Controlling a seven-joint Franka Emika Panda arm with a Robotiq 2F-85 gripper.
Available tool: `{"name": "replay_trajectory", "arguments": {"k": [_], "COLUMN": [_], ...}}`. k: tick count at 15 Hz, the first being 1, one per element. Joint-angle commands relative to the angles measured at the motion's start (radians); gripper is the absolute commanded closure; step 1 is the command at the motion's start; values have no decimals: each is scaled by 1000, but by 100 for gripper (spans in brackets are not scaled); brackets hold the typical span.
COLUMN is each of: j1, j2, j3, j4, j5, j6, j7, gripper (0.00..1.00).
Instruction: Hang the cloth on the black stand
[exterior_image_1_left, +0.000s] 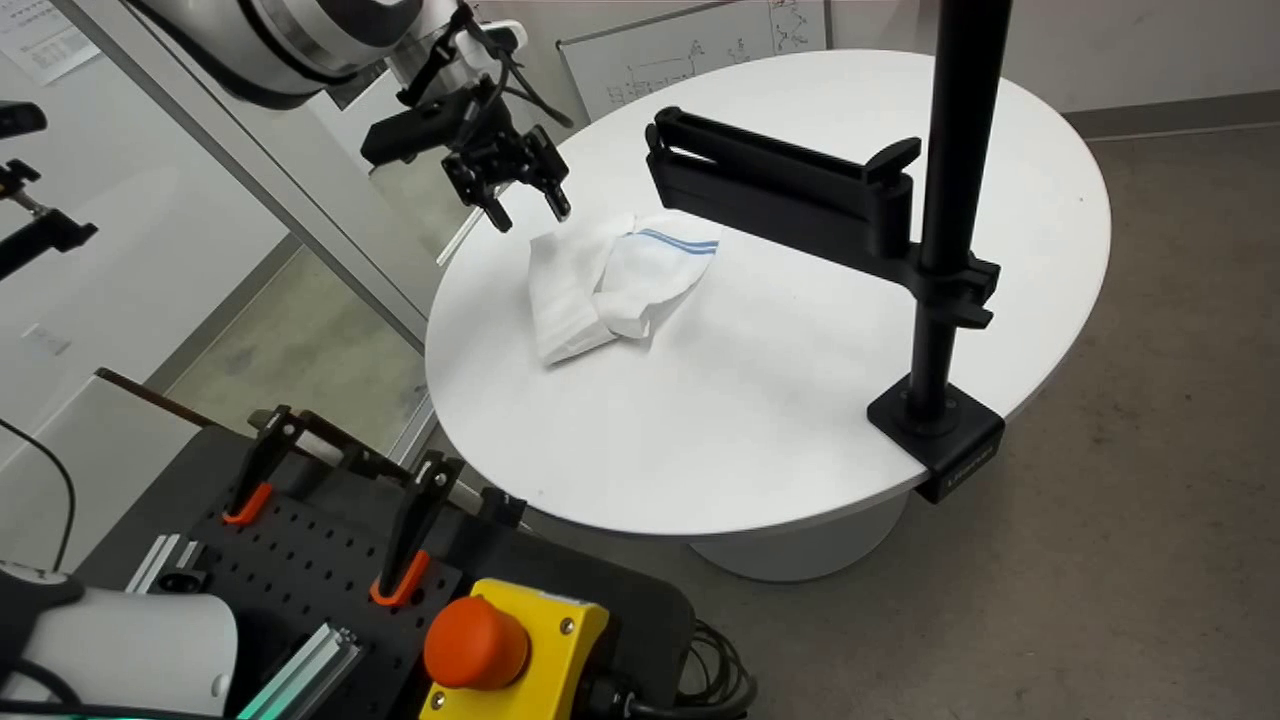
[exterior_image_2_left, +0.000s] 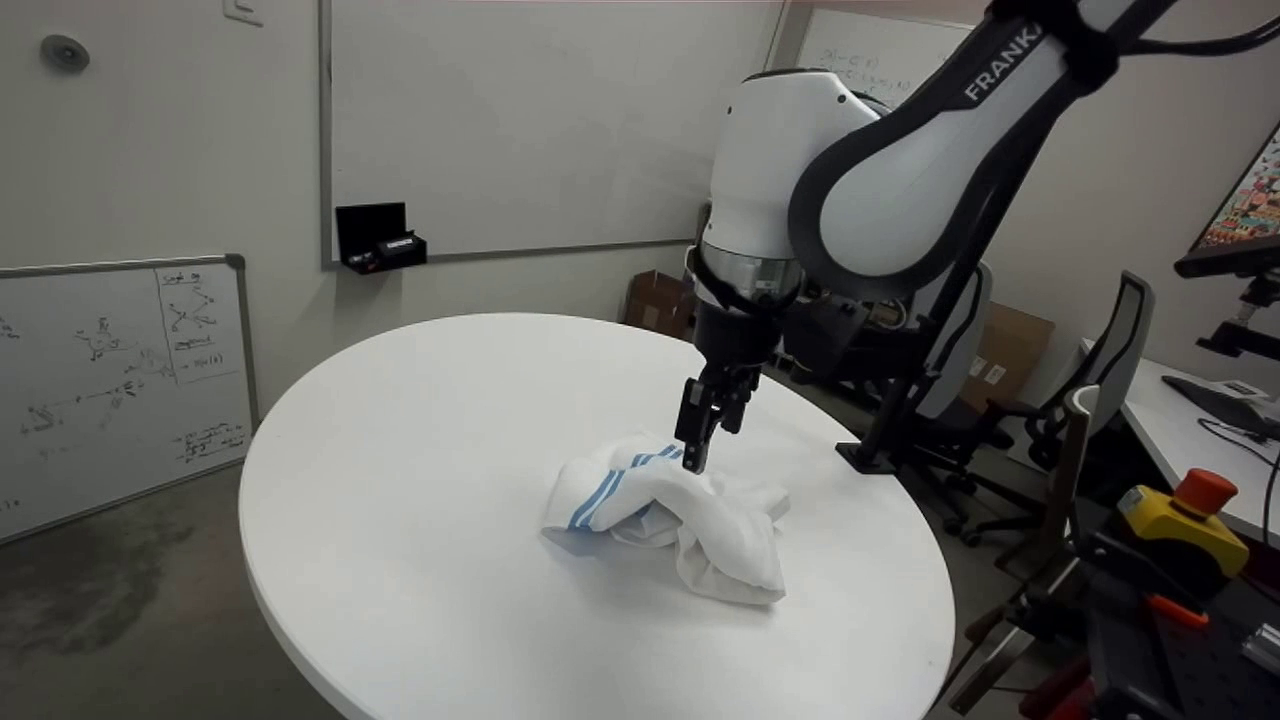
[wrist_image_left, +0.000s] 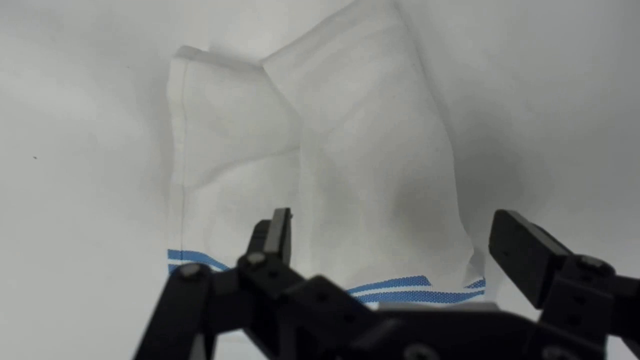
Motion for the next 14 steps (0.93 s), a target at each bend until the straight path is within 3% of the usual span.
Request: {"name": "replay_trajectory", "arguments": {"k": [1,11,13,14], "j1": [-7,2,5,6], "j2": [77,199,216,223], "j3": [5,36,33,32], "j4": [96,230,249,258], "j5": [29,16,14,15], "j6": [-29,-98,-125,-138], "j7": [-104,-259,-266,-265], "gripper": [0,0,11,27]}}
